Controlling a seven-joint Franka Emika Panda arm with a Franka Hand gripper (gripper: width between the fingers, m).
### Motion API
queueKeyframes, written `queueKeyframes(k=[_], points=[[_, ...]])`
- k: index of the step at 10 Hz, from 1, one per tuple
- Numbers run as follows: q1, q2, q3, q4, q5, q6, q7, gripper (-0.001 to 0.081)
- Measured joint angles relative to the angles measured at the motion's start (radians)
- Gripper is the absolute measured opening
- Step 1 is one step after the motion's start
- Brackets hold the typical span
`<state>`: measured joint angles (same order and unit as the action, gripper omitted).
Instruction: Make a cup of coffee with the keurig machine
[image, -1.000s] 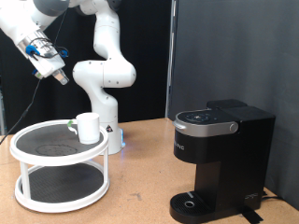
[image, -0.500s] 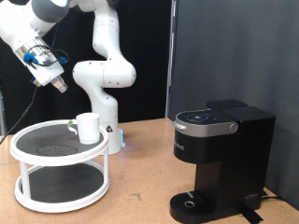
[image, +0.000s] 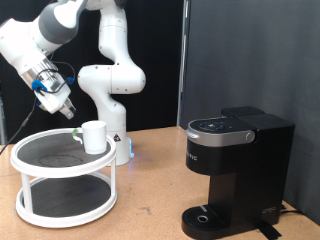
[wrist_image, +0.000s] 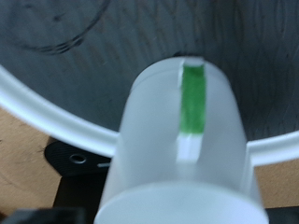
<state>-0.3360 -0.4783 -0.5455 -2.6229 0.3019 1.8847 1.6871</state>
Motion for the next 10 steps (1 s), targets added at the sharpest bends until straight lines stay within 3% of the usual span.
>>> queueKeyframes(k=[1, 2, 3, 4, 10], points=[[0.000, 0.008, 0.000, -0.025, -0.006, 0.024, -0.009, 0.0436], [0.000, 0.013, 0.000, -0.051, -0.011, 0.051, -0.014, 0.0571], [0.000, 0.014, 0.000, -0.076, -0.013, 0.077, -0.020, 0.0571], [0.000, 0.014, 0.000, -0.096, -0.014, 0.099, -0.024, 0.0699], [-0.003, 0.014, -0.003, -0.151, -0.014, 0.154, -0.035, 0.0733]])
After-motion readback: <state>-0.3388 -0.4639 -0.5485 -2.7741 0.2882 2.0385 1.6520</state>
